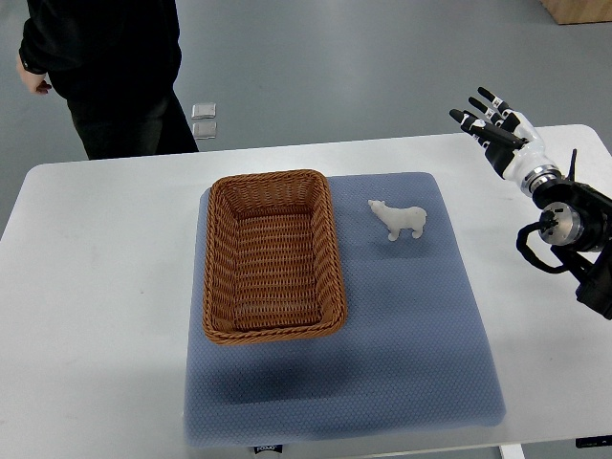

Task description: Place white bear in brown basket with right hand

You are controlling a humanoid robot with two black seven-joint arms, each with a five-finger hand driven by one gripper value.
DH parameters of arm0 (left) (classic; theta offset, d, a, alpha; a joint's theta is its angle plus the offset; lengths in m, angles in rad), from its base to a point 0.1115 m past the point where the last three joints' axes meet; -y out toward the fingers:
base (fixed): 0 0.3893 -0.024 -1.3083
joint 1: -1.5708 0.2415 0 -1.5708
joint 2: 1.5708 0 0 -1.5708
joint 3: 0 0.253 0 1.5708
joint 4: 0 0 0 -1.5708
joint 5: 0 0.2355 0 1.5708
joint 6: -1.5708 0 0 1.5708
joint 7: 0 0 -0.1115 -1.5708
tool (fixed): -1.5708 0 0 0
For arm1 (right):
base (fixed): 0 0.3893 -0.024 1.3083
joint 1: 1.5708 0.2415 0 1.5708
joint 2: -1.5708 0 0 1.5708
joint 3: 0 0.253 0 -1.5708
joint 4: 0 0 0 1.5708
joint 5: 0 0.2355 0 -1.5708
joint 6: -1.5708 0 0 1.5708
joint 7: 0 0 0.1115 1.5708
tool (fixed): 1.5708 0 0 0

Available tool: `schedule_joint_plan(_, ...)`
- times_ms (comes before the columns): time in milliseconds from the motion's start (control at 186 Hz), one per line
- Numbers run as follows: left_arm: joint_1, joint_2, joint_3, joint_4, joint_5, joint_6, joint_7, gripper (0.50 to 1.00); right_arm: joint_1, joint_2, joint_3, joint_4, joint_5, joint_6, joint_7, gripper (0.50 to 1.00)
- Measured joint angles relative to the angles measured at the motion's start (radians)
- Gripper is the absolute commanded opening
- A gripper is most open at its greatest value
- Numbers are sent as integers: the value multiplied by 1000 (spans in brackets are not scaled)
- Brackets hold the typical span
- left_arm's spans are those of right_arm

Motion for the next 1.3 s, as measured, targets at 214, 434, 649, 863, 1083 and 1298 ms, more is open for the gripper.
schedule_joint_plan(214, -1, 0, -11, 0, 0, 1, 0, 1000, 0, -2, 0, 0, 0, 2, 5, 926)
schedule_joint_plan(434, 0, 0, -2, -4, 0, 1, 0, 1000, 0, -1, -1, 0, 0, 3, 5, 926)
schedule_joint_plan(649, 0, 0, -2, 3, 0, 1, 0, 1000, -4, 1, -8, 0, -1, 6, 5, 926)
schedule_joint_plan(863, 0, 0, -2, 1, 0, 2, 0, 1000, -12, 1, -13, 2, -3, 31, 4, 926)
schedule_joint_plan(1083, 0, 0, -2, 1, 0, 2, 0, 1000, -14, 2, -21, 3, -4, 47, 4, 926)
schedule_joint_plan(1298, 0, 0, -3, 1, 0, 2, 0, 1000, -23, 7, -24, 9, -13, 49, 4, 926)
